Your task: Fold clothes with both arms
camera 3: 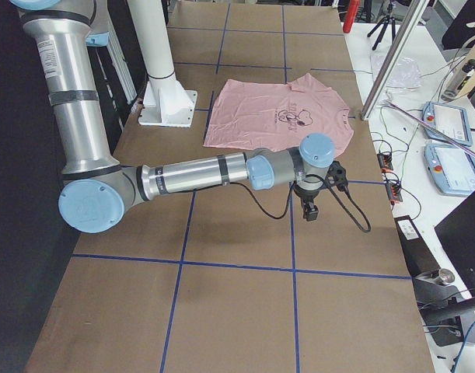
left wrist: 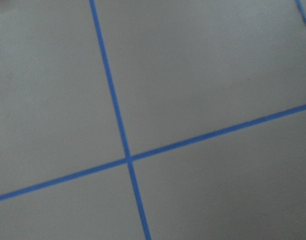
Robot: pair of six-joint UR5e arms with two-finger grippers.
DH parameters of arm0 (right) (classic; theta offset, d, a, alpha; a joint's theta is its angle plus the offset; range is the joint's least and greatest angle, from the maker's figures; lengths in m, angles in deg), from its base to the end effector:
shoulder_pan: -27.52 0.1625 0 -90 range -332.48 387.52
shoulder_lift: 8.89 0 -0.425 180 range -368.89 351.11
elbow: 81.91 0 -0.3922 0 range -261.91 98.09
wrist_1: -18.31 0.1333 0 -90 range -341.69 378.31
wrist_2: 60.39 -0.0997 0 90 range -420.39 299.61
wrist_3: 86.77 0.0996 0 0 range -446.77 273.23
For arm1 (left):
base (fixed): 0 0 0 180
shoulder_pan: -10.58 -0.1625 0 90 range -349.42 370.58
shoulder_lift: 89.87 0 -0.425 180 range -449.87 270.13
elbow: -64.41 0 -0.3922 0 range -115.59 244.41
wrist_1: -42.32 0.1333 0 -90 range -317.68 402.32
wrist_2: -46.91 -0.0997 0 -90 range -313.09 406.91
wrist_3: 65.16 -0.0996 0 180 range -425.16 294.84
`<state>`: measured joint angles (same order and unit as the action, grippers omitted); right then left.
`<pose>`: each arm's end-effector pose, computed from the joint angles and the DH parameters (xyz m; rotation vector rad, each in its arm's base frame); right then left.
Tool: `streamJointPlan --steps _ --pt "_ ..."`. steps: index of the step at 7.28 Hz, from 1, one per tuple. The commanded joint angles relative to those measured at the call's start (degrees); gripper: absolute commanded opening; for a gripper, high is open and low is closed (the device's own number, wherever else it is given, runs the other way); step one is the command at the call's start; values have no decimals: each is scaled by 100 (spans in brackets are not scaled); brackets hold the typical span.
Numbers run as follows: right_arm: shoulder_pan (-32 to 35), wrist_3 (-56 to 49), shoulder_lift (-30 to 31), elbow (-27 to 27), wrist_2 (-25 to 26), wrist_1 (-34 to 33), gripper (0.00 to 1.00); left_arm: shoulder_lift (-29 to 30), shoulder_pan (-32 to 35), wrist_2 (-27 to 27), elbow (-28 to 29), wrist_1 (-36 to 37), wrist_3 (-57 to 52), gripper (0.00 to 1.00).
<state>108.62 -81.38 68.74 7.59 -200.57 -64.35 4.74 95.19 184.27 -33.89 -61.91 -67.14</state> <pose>-0.0352 -0.5917 0.5244 0.2034 -0.9004 -0.2036 -0.0094 -0.5392 0.5131 0.4231 0.8259 0.3150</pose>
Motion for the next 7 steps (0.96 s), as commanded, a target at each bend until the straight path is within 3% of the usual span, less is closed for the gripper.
streamJointPlan --steps 1,2,4,6,7 --pt "-812 1660 -1105 -1235 17 1361 99 460 -400 1 554 -456 93 100" --pt "-1232 2242 -1397 -1598 243 1993 100 636 -549 9 1001 -709 154 100" --pt "-2102 3447 -1740 -1925 1498 2604 99 777 -577 -78 1189 -896 433 100" --pt "-2500 3855 -1874 -2434 1851 3211 99 901 -760 -79 1190 -1272 1722 100" --pt "-2554 3847 -1927 -2533 2011 3213 99 892 -770 -79 1190 -1440 1815 100"
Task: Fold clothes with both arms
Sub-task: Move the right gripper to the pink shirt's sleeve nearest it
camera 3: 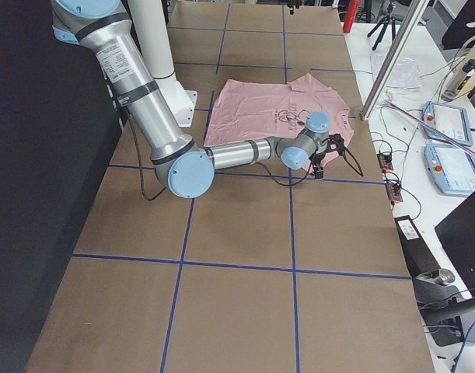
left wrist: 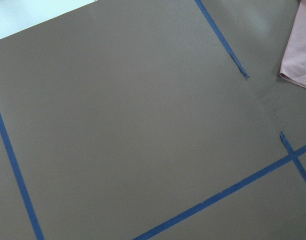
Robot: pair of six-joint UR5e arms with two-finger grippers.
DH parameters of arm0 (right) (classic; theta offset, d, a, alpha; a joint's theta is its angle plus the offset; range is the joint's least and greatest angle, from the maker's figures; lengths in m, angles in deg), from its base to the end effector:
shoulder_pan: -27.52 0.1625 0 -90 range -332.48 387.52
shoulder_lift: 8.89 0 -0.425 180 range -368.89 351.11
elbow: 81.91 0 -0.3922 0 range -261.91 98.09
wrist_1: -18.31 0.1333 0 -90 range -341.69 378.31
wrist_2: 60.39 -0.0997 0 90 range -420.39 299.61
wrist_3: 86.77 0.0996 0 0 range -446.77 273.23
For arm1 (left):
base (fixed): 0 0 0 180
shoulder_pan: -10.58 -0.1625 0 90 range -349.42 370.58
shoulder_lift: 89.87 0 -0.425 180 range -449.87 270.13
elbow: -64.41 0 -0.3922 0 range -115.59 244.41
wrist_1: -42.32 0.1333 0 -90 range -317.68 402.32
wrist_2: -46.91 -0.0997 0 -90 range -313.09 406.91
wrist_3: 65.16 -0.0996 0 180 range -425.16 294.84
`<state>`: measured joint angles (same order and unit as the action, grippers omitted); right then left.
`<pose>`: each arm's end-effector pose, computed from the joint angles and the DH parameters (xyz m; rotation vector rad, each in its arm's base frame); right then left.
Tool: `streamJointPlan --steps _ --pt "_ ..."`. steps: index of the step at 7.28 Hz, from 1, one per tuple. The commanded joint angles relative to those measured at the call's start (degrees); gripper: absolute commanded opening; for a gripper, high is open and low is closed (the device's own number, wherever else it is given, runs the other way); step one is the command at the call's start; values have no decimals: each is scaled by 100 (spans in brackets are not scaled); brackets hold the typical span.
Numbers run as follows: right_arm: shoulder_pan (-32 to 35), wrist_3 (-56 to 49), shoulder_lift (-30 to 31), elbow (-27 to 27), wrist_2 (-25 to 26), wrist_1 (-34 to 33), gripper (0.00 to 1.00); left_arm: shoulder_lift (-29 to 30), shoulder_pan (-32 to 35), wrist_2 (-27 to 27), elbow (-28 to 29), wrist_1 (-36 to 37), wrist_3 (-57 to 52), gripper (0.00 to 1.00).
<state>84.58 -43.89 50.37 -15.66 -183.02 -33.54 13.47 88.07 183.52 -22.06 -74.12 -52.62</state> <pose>-0.3336 -0.6612 0.4686 0.2723 -0.8943 -0.0636 0.0717 -0.6042 0.5054 0.4124 0.8963 0.2567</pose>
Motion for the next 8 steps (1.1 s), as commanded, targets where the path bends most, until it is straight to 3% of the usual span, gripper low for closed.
streamJointPlan --steps 1,4,5,6,8 --pt "-238 98 -133 -296 379 123 99 3 -58 -125 -10 -316 337 100" --pt "-318 63 -256 -507 494 105 98 -59 -58 -223 -28 -475 337 100" --pt "-318 63 -326 -586 495 96 91 -59 -58 -223 -37 -475 337 100" --pt "-318 63 -336 -595 486 96 73 -76 -58 -223 -28 -484 319 100" --pt "-318 19 -336 -630 486 88 21 -77 -49 -223 -46 -484 328 100"
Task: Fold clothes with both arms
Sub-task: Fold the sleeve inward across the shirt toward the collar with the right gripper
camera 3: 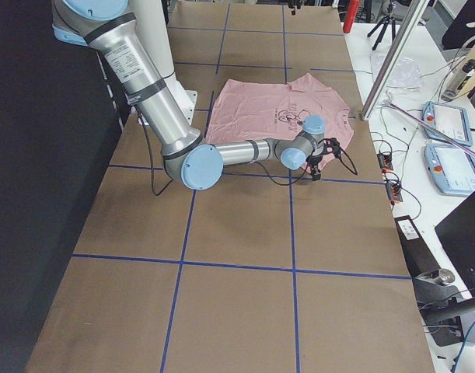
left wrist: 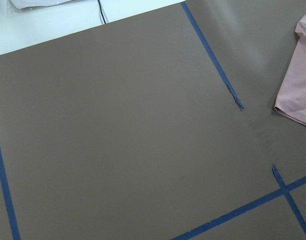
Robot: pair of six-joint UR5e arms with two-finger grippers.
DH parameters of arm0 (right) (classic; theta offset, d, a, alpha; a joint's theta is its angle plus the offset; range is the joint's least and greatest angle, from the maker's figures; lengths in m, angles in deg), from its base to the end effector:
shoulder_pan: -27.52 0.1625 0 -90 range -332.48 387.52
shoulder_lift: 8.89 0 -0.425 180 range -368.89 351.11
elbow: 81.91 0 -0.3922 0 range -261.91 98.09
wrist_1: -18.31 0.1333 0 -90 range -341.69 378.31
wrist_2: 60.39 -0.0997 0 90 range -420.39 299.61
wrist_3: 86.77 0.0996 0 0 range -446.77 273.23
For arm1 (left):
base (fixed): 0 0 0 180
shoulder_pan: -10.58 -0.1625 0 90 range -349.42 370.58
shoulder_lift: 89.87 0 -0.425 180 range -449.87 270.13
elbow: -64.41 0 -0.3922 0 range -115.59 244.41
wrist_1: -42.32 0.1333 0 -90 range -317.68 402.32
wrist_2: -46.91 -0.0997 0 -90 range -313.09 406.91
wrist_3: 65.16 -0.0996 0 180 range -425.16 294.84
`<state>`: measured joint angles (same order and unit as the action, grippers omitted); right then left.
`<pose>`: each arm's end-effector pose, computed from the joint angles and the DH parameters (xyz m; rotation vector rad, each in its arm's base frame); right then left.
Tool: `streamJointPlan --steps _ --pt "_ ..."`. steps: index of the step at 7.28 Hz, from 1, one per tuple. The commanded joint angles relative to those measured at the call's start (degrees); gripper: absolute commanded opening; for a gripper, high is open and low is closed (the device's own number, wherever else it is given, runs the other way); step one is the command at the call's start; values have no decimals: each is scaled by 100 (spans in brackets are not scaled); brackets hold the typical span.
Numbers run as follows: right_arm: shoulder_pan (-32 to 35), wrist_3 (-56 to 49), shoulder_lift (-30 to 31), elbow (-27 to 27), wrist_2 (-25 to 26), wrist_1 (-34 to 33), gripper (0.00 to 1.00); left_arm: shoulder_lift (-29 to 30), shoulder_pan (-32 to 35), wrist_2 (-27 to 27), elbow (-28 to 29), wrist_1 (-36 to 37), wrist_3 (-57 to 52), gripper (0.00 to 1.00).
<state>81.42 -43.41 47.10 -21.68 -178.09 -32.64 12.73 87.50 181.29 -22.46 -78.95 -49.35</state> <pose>-0.3786 -0.6669 0.4816 0.2751 -0.8260 -0.0640 0.0742 -0.6004 0.5016 0.4679 0.8849 0.2315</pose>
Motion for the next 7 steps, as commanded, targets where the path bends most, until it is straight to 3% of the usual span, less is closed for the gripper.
streamJointPlan --steps 1,5,7 --pt "-2 -38 -35 -20 -7 -3 3 5 -1 0 -14 -2 18 100" --pt "16 -21 -262 50 -33 6 0 5 -1 0 3 7 36 100" --pt "7 32 -299 548 -391 6 0 -3 8 -9 12 7 62 100"
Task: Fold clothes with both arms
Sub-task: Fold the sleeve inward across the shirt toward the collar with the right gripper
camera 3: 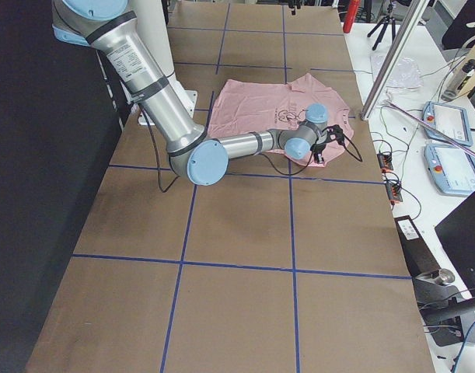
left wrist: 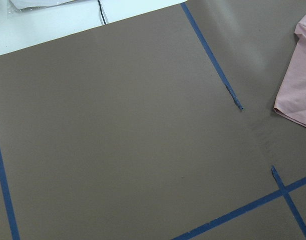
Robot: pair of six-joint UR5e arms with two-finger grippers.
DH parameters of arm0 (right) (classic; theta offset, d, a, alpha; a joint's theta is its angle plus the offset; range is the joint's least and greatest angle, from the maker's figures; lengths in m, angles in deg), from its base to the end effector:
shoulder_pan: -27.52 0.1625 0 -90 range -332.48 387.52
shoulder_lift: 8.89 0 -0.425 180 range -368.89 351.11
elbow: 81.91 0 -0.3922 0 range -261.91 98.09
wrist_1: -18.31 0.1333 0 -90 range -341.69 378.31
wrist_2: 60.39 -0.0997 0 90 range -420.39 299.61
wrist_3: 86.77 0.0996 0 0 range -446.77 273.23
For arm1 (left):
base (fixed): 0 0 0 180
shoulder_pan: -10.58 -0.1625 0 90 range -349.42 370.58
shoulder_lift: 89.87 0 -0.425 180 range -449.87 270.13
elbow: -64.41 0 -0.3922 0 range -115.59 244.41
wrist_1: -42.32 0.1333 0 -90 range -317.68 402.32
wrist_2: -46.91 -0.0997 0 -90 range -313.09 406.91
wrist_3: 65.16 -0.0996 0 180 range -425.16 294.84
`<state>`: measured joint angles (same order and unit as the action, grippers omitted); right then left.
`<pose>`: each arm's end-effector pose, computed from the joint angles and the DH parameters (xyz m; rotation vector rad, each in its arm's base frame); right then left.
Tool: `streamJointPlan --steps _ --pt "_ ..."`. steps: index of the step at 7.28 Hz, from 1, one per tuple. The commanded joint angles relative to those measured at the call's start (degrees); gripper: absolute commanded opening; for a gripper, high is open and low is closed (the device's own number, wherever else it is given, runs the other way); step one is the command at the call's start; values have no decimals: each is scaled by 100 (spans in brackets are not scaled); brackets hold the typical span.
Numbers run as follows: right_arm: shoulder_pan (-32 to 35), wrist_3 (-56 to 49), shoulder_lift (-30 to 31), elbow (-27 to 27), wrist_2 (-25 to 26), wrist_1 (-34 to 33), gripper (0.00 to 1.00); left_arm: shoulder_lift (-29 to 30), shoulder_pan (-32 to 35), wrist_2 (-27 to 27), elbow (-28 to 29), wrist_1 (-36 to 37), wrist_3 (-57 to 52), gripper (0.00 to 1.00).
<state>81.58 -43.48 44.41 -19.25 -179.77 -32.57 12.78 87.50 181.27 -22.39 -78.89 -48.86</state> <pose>-0.3848 -0.6746 0.4224 0.3295 -0.8968 -0.0985 0.0742 -0.6008 0.5018 0.4628 0.8863 0.2230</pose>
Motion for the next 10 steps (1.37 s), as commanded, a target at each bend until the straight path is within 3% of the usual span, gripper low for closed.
streamJointPlan --steps 1,3,5,10 --pt "-209 91 -213 413 -235 -9 0 -8 8 -7 5 1 5 100" --pt "-684 539 -966 92 175 -289 0 -8 16 -7 5 1 5 100" --pt "-704 584 -1654 -830 239 -290 0 -16 25 -7 -4 1 23 100" --pt "-721 1101 -1918 -1149 626 -290 0 -8 16 -7 -13 1 49 100"
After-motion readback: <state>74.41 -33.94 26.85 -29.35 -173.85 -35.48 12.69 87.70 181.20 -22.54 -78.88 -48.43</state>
